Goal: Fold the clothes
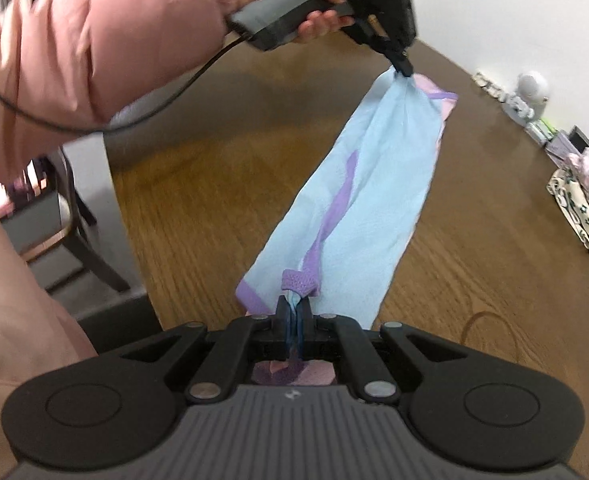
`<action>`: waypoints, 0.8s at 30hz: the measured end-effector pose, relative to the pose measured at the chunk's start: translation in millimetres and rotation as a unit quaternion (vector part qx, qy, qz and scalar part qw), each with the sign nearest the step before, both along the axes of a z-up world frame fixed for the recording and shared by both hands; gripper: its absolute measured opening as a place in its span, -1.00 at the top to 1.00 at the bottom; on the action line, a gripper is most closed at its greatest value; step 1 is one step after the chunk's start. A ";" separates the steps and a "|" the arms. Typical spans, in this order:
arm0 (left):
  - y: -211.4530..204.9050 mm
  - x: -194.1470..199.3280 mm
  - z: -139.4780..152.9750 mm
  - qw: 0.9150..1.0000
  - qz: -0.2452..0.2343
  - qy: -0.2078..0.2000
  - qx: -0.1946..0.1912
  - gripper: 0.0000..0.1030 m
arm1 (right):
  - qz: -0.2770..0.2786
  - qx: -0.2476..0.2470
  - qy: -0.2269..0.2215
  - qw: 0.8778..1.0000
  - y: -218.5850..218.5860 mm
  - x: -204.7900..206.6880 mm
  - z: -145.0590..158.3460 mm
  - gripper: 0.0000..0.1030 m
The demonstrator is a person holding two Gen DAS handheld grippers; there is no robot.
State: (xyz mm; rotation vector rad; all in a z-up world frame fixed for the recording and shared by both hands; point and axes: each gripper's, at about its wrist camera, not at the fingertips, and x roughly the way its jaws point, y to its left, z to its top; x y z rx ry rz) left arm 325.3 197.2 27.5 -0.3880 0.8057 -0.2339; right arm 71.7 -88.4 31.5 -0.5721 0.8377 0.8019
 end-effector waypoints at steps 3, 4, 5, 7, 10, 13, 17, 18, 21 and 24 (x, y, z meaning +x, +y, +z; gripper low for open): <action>3.8 -1.5 2.4 1.000 0.006 -0.001 0.012 1.00 | -0.001 0.024 0.001 1.000 -6.1 0.0 8.5 0.96; 5.9 -1.8 -1.9 1.000 0.010 0.005 0.016 1.00 | 0.002 0.025 0.005 1.000 -6.2 -0.4 6.8 0.96; 8.5 -2.1 -7.4 1.000 0.014 0.011 0.018 1.00 | 0.006 0.025 0.011 1.000 -5.9 -0.7 3.7 0.96; 13.9 -3.1 -18.8 0.999 0.019 0.023 0.019 1.00 | 0.009 0.021 0.026 0.999 -4.7 0.2 -5.5 0.96; 17.2 -2.3 -33.3 0.999 0.022 0.037 0.030 1.00 | 0.011 0.021 0.044 0.999 -2.8 3.2 -16.6 0.95; 19.9 -2.3 -42.0 0.998 0.026 0.042 0.038 1.00 | 0.017 0.026 0.056 0.998 0.0 4.4 -24.8 0.94; 23.8 -2.8 -44.7 0.998 0.028 0.038 0.043 1.00 | 0.025 0.048 0.071 0.996 -2.7 5.1 -27.8 0.73; 23.9 -3.1 -44.5 0.998 0.025 0.037 0.041 1.00 | 0.025 0.059 0.080 0.995 -4.9 6.2 -26.3 0.52; 23.1 -4.3 -42.4 0.999 0.018 0.028 0.038 0.92 | 0.022 0.097 0.107 0.989 -12.6 10.1 -19.8 0.32; 20.7 -7.7 -34.0 0.998 0.022 0.016 0.060 0.61 | -0.001 0.158 0.110 0.981 -28.9 19.1 -1.9 0.26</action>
